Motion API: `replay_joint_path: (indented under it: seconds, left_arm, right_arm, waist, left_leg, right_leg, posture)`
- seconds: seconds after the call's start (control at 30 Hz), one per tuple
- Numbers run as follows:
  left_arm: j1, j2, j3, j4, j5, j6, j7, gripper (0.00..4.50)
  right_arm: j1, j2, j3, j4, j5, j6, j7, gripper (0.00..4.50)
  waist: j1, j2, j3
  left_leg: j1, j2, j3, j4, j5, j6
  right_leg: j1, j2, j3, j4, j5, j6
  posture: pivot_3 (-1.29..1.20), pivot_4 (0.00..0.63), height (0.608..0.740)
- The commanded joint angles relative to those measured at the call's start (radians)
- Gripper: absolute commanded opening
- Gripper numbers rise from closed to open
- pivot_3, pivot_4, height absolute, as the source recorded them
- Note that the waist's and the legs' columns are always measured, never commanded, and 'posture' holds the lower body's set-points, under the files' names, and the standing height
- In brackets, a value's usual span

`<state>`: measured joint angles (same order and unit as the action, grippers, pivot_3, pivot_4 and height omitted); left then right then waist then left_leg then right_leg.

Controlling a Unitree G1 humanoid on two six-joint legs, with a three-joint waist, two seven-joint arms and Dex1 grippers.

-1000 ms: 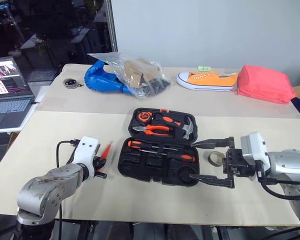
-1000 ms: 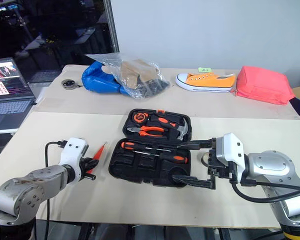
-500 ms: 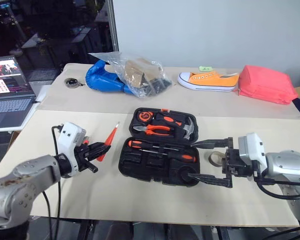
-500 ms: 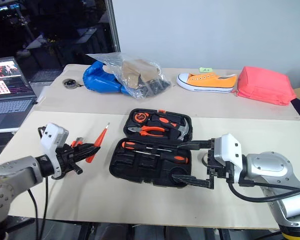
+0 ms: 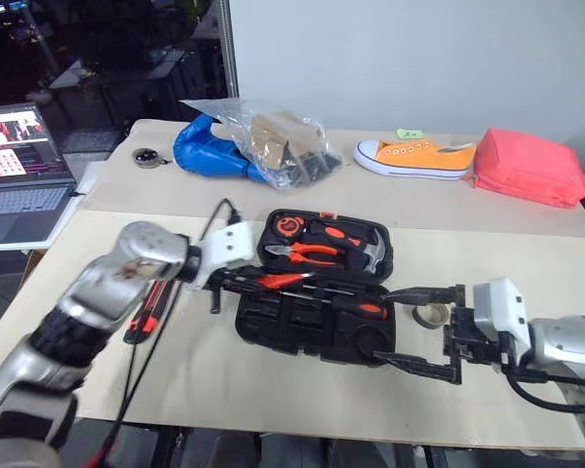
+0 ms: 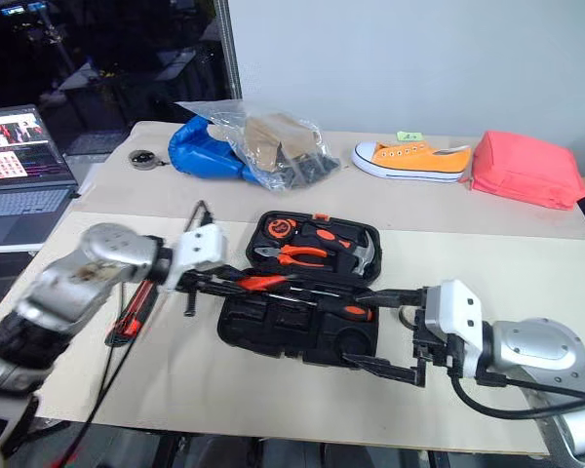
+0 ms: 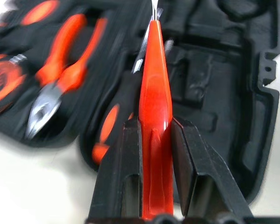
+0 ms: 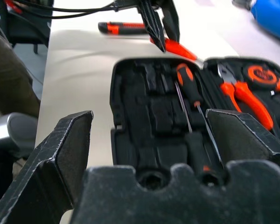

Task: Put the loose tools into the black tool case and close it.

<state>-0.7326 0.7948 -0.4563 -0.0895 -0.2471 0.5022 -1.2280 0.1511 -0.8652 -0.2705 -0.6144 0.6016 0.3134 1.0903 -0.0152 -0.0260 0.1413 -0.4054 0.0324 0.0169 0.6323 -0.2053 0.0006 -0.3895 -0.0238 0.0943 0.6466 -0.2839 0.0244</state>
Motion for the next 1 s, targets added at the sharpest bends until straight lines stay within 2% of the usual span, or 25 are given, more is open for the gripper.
replay_joint_path:
  seconds: [0.03, 0.13, 0.4, 1.0]
  left_arm:
    - [-0.072, -0.059, -0.076, 0.069, 0.056, -0.024, -0.096, 0.43]
    - [-0.08, -0.076, -0.114, 0.133, 0.134, -0.098, -0.111, 0.43]
    - [-0.099, -0.104, -0.131, 0.208, 0.235, -0.121, -0.129, 0.43]
    - [-0.113, -0.166, -0.135, 0.268, 0.328, -0.184, -0.169, 0.43]
  right_arm:
    - [0.054, -0.014, -0.1, -0.027, 0.015, -0.011, 0.009, 4.5]
    - [0.081, -0.011, -0.125, -0.026, 0.011, -0.015, 0.007, 4.5]
    - [0.119, -0.003, -0.151, -0.045, 0.015, -0.015, 0.001, 4.5]
    - [0.121, -0.016, -0.167, -0.015, 0.012, -0.02, 0.027, 4.5]
  waist:
    - [0.0, 0.0, 0.0]
    - [-0.004, 0.0, 0.0]
    - [-0.002, 0.003, -0.002]
    - [0.0, 0.005, -0.003]
  left_leg:
    - [-0.001, 0.0, -0.001, 0.0, 0.0, 0.0]
    - [0.0, 0.0, -0.001, 0.001, 0.0, 0.0]
    - [0.001, 0.001, -0.003, 0.006, 0.0, 0.001]
    - [0.0, 0.0, -0.003, 0.007, 0.0, 0.001]
  right_leg:
    - [0.0, 0.0, 0.0, 0.0, 0.0, 0.0]
    - [0.0, 0.001, 0.0, 0.001, 0.0, 0.0]
    - [0.003, 0.002, 0.0, 0.003, -0.004, 0.008]
    - [0.003, 0.002, 0.001, 0.003, -0.003, 0.009]
  posture:
    - [0.0, 0.15, 0.74]
    - [0.0, 0.15, 0.74]
    - [0.0, 0.15, 0.74]
    - [0.0, 0.15, 0.74]
